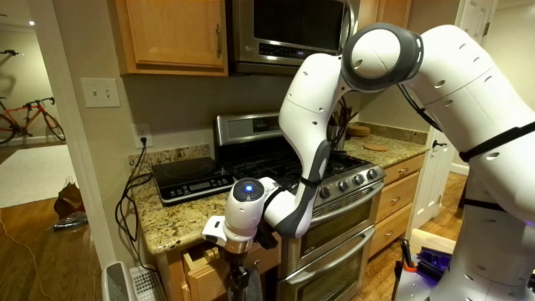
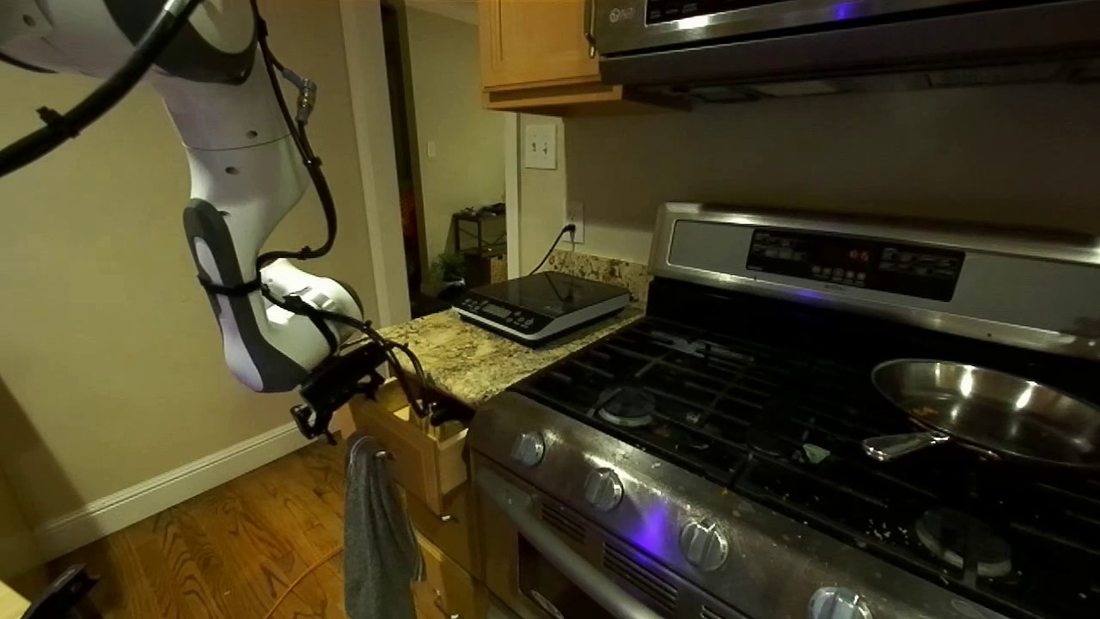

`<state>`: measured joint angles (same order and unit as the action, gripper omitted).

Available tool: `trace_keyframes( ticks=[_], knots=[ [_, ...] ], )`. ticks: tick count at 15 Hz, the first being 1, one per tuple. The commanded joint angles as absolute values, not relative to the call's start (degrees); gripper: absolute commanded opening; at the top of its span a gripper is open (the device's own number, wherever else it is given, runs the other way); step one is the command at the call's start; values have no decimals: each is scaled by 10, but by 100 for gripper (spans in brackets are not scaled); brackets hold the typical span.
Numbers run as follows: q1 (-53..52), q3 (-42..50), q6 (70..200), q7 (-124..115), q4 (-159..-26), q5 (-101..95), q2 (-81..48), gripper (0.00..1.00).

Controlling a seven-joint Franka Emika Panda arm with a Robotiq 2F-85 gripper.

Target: Open the topmost drawer on the left

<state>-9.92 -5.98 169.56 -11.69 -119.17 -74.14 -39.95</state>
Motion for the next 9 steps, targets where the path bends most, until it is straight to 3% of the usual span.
trace_keyframes(
  ticks=[1,9],
  knots=[
    [-57,-115,1710,-9,-1278,-640,-363,100],
    [131,-344,1603,209,-1349,-449,-350,100]
  ],
)
